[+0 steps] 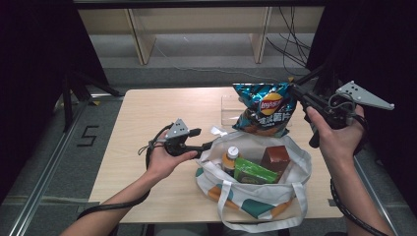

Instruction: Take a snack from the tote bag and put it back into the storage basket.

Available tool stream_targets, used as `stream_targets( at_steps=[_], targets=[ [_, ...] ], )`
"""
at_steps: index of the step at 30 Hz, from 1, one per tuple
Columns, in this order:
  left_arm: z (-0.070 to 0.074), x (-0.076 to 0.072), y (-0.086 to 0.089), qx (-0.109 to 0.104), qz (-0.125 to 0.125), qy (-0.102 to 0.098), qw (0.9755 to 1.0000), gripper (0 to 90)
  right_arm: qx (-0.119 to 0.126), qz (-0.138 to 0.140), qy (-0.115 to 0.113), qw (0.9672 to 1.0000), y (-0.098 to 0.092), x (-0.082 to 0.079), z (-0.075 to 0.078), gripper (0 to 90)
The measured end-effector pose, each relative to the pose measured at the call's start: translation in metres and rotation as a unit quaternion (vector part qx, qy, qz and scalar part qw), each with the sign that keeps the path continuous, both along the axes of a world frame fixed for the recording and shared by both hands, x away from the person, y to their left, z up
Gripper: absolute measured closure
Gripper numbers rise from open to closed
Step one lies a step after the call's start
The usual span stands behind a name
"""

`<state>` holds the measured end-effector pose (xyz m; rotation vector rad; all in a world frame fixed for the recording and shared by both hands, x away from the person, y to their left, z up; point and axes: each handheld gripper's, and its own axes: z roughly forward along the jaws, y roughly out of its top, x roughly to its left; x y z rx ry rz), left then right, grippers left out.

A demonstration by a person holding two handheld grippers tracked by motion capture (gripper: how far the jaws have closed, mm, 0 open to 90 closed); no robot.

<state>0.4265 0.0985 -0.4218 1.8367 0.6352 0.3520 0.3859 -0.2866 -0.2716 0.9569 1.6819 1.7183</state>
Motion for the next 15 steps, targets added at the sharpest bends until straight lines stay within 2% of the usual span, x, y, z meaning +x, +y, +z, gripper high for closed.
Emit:
stream_targets(
  at_steps=[1,2,8,9,13,14,15],
  targets=[
    [0.0005,-0.0004,0.0002,0.002,0.001,-0.001,1.0000,32.4,-0.001,-0.002,0.000,1.0000,-0.0001,0.0001,0.0006,90.0],
    [0.0009,0.0012,0.0003,0.003,-0.003,-0.013,0.9999,32.5,-0.005,-0.002,-0.006,1.0000,-0.0008,0.0010,0.0009,90.0],
    [0.0012,0.0006,-0.0003,0.002,-0.004,-0.013,0.9999,32.5,0.005,-0.004,-0.004,1.0000,-0.0009,0.0009,0.0051,90.0],
    [0.0012,0.0006,-0.0003,0.002,-0.004,-0.013,0.9999,32.5,0.002,-0.004,-0.015,0.9999,-0.0014,0.0023,0.0052,90.0],
    [0.0011,0.0009,-0.0003,0.002,-0.003,-0.013,0.9999,32.5,0.002,-0.004,-0.009,1.0000,-0.0017,0.0024,0.0070,90.0],
    [0.0011,0.0009,-0.0002,0.002,-0.003,-0.013,0.9999,32.5,0.002,-0.007,-0.017,0.9998,-0.0015,0.0040,0.0072,90.0],
    [0.0012,0.0007,-0.0003,0.000,-0.003,-0.012,0.9999,32.5,0.007,-0.006,-0.010,0.9999,-0.0008,0.0032,0.0080,90.0]
  ],
)
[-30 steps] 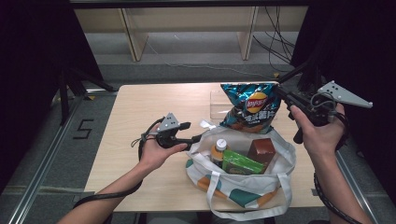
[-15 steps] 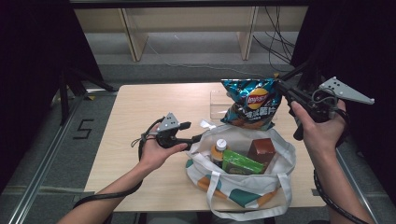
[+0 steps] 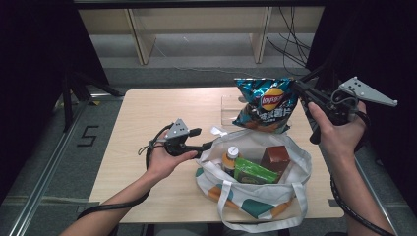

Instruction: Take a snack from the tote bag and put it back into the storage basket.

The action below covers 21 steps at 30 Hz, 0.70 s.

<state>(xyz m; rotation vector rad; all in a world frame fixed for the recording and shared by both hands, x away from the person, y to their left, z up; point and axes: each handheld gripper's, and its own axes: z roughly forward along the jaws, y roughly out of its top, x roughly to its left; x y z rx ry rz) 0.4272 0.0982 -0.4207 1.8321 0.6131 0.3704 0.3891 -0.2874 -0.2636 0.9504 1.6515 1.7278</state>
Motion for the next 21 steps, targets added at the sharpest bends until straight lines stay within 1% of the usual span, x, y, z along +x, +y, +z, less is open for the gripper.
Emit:
stream_targets(
  at_steps=[1,2,4,5,7,8,9,10,11,13,14,15,16,17,18,21],
  targets=[
    [0.000,0.000,0.000,0.000,0.000,0.000,1.0000,32.5,-0.002,0.001,0.001,1.0000,0.000,0.000,0.001,90.0],
    [0.000,0.000,0.000,-0.001,0.000,0.000,1.0000,32.5,-0.004,-0.001,-0.007,1.0000,0.000,0.001,0.002,90.0],
    [0.000,0.000,0.000,-0.005,-0.003,-0.001,1.0000,32.6,-0.003,0.000,-0.003,1.0000,0.000,0.002,0.004,90.0],
    [0.001,0.000,0.000,-0.003,-0.001,0.000,1.0000,32.6,-0.002,0.001,-0.012,0.9999,0.000,0.003,0.004,90.0],
    [0.001,-0.001,0.000,-0.002,0.000,0.000,1.0000,32.5,0.003,-0.001,-0.007,1.0000,0.000,0.002,0.005,90.0],
    [0.000,0.000,-0.001,-0.005,-0.003,0.000,1.0000,32.5,-0.002,-0.001,-0.002,1.0000,0.000,0.002,0.006,90.0],
    [0.000,-0.001,0.000,0.000,-0.001,0.001,1.0000,32.5,0.001,0.000,-0.012,0.9999,0.000,0.003,0.007,90.0],
    [0.000,0.000,-0.001,0.000,-0.002,0.000,1.0000,32.5,-0.001,0.000,-0.013,0.9999,0.000,0.003,0.007,90.0],
    [0.000,0.000,-0.001,0.000,-0.002,0.000,1.0000,32.5,0.004,-0.002,-0.008,1.0000,0.000,0.003,0.008,90.0],
    [0.000,-0.001,-0.001,0.000,-0.002,0.000,1.0000,32.5,-0.003,-0.002,-0.014,0.9999,-0.001,0.004,0.009,90.0],
    [0.000,-0.001,-0.001,0.000,-0.002,0.001,1.0000,32.5,0.003,-0.003,-0.012,0.9999,0.000,0.004,0.010,90.0],
    [0.000,-0.001,-0.001,0.000,-0.002,0.001,1.0000,32.4,0.004,-0.003,-0.013,0.9999,0.000,0.005,0.011,90.0],
    [0.000,0.000,-0.001,0.000,-0.002,0.000,1.0000,32.5,-0.003,-0.003,-0.018,0.9998,-0.001,0.006,0.011,90.0],
    [0.000,0.000,0.000,0.001,-0.002,0.000,1.0000,32.5,0.005,-0.004,-0.013,0.9999,0.000,0.005,0.012,90.0],
    [0.000,0.000,0.000,0.001,-0.002,0.000,1.0000,32.5,0.007,-0.005,-0.014,0.9999,0.000,0.006,0.012,90.0],
    [0.000,-0.001,0.000,0.001,-0.003,0.000,1.0000,32.5,0.002,-0.004,-0.017,0.9998,-0.001,0.008,0.013,90.0]
  ],
)
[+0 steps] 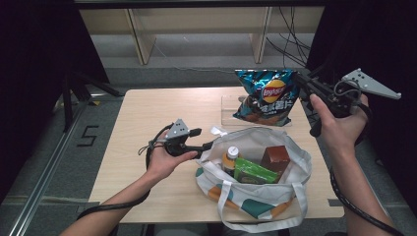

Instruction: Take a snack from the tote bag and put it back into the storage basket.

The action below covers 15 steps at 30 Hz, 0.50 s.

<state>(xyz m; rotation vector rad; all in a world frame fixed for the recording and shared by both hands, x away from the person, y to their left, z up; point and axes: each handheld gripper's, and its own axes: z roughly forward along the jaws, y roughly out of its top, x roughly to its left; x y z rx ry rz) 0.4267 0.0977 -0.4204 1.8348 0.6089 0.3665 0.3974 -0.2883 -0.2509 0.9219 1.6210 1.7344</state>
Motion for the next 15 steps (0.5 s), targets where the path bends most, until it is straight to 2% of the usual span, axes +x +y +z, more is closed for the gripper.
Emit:
stream_targets(
  at_steps=[4,6,14,15],
  targets=[
    [0.000,0.000,0.000,-0.006,-0.003,0.001,1.0000,32.4,0.009,-0.003,0.000,1.0000,0.001,0.003,-0.001,90.0],
    [0.001,-0.001,0.000,-0.004,0.001,0.003,1.0000,32.4,0.004,-0.006,0.002,1.0000,0.001,0.004,-0.001,90.0],
    [0.001,-0.001,0.000,-0.006,0.000,0.004,1.0000,32.4,0.013,-0.015,0.010,0.9998,-0.001,0.011,-0.005,90.0],
    [0.001,-0.001,0.000,-0.005,0.001,0.005,1.0000,32.4,0.008,-0.017,0.010,0.9998,-0.002,0.012,-0.006,90.0]
  ],
)
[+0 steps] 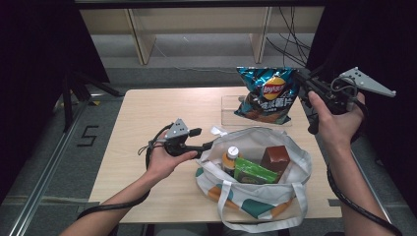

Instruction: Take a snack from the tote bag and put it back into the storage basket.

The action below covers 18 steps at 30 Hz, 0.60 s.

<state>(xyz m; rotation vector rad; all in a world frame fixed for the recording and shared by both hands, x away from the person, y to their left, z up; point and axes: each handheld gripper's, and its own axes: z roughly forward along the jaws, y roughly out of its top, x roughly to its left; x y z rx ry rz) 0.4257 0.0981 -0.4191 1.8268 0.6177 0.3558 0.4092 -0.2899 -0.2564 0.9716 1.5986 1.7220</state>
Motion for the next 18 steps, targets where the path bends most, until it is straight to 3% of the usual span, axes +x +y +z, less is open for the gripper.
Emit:
stream_targets(
  at_steps=[18],
  targets=[
    [-0.001,0.000,0.000,-0.001,-0.002,0.000,1.0000,32.3,0.001,-0.023,0.010,0.9997,-0.005,0.019,-0.004,90.0]
  ],
)
